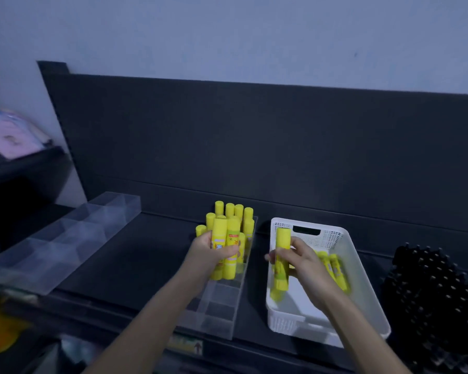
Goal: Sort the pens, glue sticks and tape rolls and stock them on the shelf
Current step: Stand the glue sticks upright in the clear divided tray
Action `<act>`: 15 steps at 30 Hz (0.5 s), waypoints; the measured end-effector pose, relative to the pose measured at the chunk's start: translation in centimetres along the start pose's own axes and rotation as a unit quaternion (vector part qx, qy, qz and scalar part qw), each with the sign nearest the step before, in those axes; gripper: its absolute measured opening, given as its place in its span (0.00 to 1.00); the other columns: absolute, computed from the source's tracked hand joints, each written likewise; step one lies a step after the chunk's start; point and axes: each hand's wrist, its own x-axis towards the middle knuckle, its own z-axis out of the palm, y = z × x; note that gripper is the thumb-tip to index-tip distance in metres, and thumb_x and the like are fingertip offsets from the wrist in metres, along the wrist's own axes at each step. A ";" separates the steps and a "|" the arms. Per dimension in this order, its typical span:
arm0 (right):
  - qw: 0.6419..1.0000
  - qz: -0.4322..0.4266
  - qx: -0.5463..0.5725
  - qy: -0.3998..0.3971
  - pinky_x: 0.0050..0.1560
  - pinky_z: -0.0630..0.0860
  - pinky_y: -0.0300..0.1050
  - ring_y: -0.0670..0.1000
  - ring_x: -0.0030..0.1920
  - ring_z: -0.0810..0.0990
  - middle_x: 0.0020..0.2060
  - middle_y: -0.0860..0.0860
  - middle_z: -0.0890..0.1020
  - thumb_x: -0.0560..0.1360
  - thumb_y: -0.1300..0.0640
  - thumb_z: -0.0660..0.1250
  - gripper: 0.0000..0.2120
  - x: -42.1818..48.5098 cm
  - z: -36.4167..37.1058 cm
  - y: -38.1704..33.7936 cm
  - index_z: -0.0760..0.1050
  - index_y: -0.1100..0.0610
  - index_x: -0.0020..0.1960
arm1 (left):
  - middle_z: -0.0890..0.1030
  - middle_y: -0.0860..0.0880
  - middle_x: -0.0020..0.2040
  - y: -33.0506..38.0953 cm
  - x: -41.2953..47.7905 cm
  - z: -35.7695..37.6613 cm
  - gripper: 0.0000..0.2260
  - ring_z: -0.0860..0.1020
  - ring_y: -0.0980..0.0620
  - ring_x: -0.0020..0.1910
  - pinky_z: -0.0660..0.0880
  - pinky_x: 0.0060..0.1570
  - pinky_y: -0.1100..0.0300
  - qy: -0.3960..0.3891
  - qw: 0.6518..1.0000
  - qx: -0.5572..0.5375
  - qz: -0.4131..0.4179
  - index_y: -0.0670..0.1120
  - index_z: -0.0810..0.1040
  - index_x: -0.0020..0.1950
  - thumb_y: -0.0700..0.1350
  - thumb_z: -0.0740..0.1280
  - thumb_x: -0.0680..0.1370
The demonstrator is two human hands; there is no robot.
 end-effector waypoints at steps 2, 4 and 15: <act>0.999 -0.035 -0.038 -0.006 0.49 0.74 0.40 0.47 0.46 0.80 0.45 0.52 0.83 0.76 0.62 0.63 0.04 0.8 2.3 -0.2 0.76 0.56 0.48 | 0.84 0.41 0.49 0.1 0.0 -2.8 0.09 0.82 0.42 0.49 0.79 0.48 0.47 0.009 1.000 0.015 0.001 0.45 0.80 0.48 0.37 0.73 0.69; 0.995 -0.072 -0.061 -0.010 0.47 0.74 0.37 0.46 0.44 0.80 0.43 0.52 0.83 0.75 0.63 0.65 0.05 1.8 5.2 -0.5 0.78 0.57 0.48 | 0.84 0.41 0.46 0.0 0.0 -5.9 0.12 0.82 0.43 0.47 0.79 0.45 0.49 0.016 0.999 0.029 0.006 0.44 0.80 0.47 0.39 0.75 0.66; 0.903 -0.063 -0.417 0.078 0.40 0.65 0.38 0.49 0.41 0.73 0.40 0.50 0.76 0.73 0.59 0.67 0.08 5.9 16.0 3.9 0.75 0.60 0.52 | 0.78 0.50 0.35 -1.0 1.8 -15.9 0.05 0.77 0.54 0.34 0.71 0.29 0.61 -0.024 0.996 0.091 -0.008 0.44 0.76 0.42 0.37 0.71 0.72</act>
